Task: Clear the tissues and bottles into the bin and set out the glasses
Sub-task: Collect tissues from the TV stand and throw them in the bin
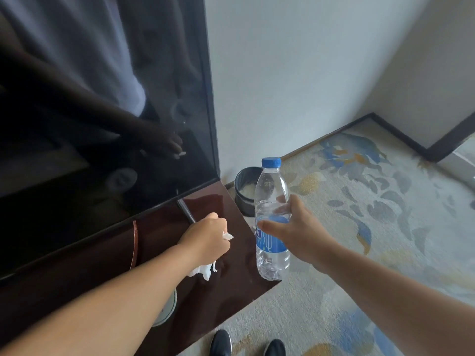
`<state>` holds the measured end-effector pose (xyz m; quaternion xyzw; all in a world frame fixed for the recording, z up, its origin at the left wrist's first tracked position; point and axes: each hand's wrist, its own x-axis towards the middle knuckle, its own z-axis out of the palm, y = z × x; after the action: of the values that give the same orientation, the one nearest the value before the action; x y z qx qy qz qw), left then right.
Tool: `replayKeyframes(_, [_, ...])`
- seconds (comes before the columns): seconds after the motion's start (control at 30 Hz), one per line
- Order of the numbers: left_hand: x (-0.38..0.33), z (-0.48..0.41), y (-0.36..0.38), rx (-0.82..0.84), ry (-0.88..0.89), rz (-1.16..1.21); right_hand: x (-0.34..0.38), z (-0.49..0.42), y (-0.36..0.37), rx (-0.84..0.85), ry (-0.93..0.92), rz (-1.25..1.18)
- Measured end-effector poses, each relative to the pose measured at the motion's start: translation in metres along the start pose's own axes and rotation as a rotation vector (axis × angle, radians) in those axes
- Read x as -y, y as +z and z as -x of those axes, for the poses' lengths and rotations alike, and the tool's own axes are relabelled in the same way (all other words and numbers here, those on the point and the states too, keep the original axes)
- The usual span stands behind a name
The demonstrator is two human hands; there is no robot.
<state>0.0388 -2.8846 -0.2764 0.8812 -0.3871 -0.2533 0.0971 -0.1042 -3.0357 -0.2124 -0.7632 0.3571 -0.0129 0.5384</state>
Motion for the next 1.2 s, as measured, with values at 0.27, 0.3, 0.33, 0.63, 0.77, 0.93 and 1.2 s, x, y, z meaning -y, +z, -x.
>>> replayKeyframes(0.27, [-0.045,-0.018,-0.050,-0.046,0.120,0.013,0.026,0.016,-0.045,-0.172,-0.029,0.029])
replayKeyframes(0.3, [-0.051,-0.019,-0.053,-0.056,0.135,0.008,0.027,0.017,-0.051,-0.180,-0.034,0.030])
replayKeyframes(0.33, [-0.057,-0.021,-0.055,-0.066,0.150,0.005,0.027,0.018,-0.057,-0.187,-0.035,0.030])
replayKeyframes(0.63, [-0.122,-0.057,-0.057,-0.086,0.173,0.012,0.010,-0.007,-0.127,-0.182,-0.079,0.080])
replayKeyframes(0.77, [-0.159,-0.085,-0.050,-0.122,0.109,-0.019,-0.005,-0.034,-0.177,-0.132,-0.114,0.108])
replayKeyframes(0.93, [-0.211,-0.114,-0.031,-0.194,0.018,-0.107,-0.029,-0.061,-0.239,-0.074,-0.124,0.111])
replayKeyframes(1.2, [-0.269,-0.158,-0.035,-0.281,-0.037,-0.038,-0.038,-0.113,-0.296,-0.007,-0.151,0.119])
